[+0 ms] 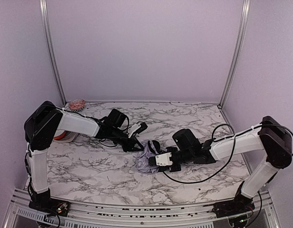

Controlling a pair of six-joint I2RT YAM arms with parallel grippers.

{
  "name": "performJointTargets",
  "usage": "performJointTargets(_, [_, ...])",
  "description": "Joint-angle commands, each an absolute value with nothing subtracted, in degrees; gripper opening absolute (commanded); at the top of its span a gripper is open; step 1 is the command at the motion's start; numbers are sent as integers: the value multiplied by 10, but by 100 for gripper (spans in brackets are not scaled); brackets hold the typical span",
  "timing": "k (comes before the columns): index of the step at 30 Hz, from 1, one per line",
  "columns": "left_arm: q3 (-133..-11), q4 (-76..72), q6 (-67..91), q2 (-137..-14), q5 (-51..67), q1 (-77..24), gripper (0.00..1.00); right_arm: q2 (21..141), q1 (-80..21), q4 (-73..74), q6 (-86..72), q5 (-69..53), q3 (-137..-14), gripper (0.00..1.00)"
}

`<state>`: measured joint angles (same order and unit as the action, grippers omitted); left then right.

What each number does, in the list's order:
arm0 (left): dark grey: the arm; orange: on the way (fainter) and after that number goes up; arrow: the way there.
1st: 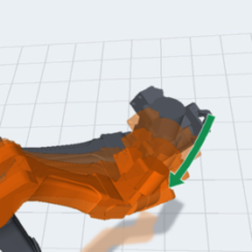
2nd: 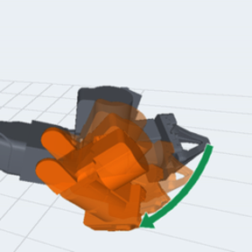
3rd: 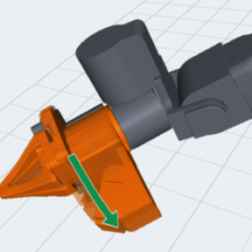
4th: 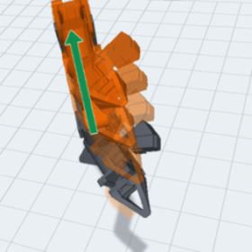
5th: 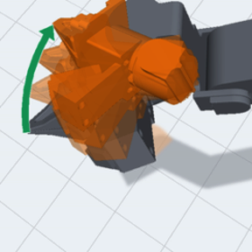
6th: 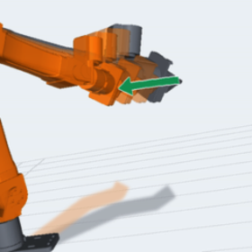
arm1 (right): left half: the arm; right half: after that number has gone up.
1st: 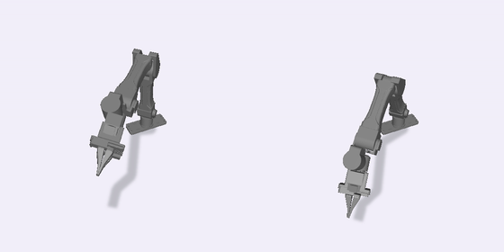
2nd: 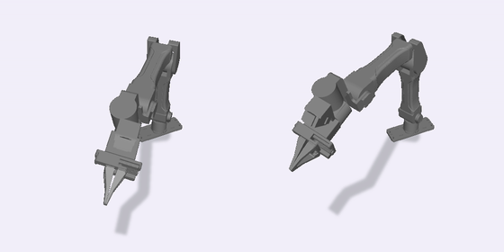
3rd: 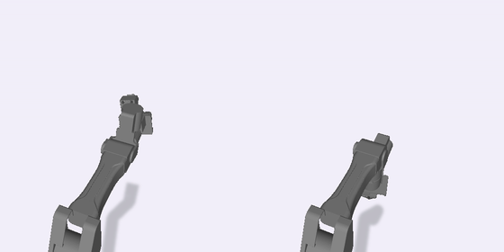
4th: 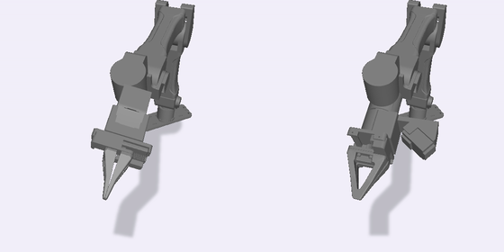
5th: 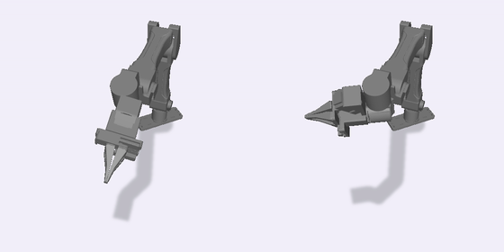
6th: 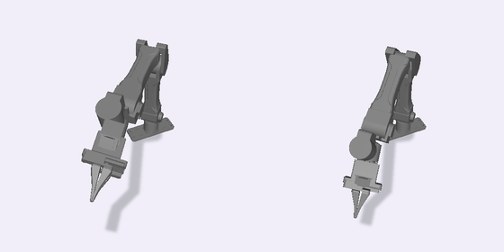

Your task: Put away the umbrella

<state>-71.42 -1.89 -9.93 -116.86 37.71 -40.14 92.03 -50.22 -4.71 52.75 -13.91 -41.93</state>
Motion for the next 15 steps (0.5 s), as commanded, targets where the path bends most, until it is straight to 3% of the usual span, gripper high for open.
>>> performJointTargets(1, [-740, -48, -106, -1156, 370, -405, 0, 921, -519, -36, 548, -135, -422, 0])
performJointTargets(9, [-850, 36, -149, -1190, 381, -453, 0, 920, -535, -25, 565, -128, -432, 0])
performJointTargets(15, [-941, 142, -135, -1302, 349, -463, 0, 908, -543, -32, 568, -120, -431, 0])
